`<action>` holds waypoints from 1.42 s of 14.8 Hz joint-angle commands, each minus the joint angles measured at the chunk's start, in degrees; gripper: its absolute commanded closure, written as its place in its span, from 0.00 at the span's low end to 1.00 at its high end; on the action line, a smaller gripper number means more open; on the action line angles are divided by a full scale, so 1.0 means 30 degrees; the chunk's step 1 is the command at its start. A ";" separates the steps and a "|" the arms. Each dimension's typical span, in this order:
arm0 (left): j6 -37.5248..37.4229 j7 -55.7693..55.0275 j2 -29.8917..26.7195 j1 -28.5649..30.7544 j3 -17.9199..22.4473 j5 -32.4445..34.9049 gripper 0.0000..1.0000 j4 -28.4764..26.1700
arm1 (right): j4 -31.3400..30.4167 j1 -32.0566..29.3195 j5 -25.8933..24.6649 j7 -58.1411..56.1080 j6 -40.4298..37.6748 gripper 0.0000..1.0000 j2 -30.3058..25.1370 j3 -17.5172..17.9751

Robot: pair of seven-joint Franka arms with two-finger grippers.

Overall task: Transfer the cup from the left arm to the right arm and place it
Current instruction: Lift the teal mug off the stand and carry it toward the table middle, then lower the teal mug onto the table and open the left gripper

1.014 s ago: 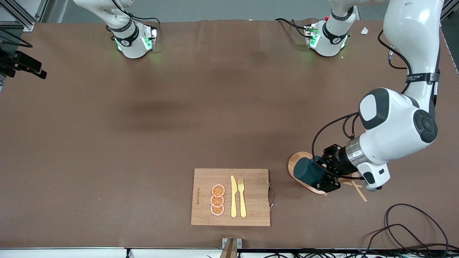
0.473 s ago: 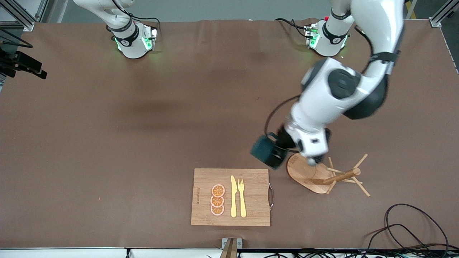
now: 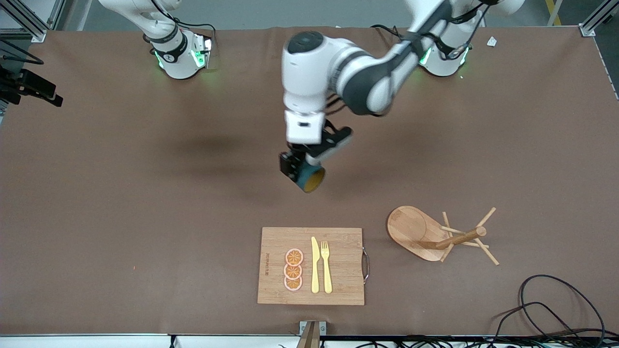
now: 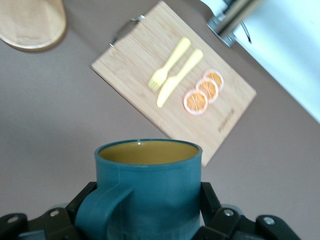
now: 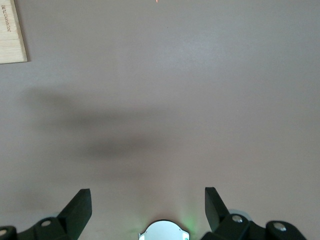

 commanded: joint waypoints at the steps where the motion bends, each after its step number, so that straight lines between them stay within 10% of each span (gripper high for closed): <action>1: 0.0124 -0.1933 0.1161 -0.1839 0.0290 0.3679 0.44 0.0201 | 0.0024 0.0076 -0.0103 0.0133 -0.0026 0.00 -0.0175 -0.0026; 11: -0.0051 -0.8062 0.6669 -0.4688 0.0378 2.0437 0.42 0.0114 | 0.0053 0.0018 -0.0250 -0.0131 0.0470 0.00 0.0880 -0.0026; 17: -0.2129 -0.7597 0.9277 -0.5039 0.0700 2.6274 0.45 -0.0150 | 0.0082 -0.0041 -0.0279 -0.0131 0.1058 0.00 0.1348 -0.0056; 21: -0.3448 -0.5607 0.9983 -0.5828 0.0759 2.6194 0.44 -0.0121 | 0.0053 -0.0070 -0.0250 -0.0131 0.1058 0.00 0.1349 -0.0026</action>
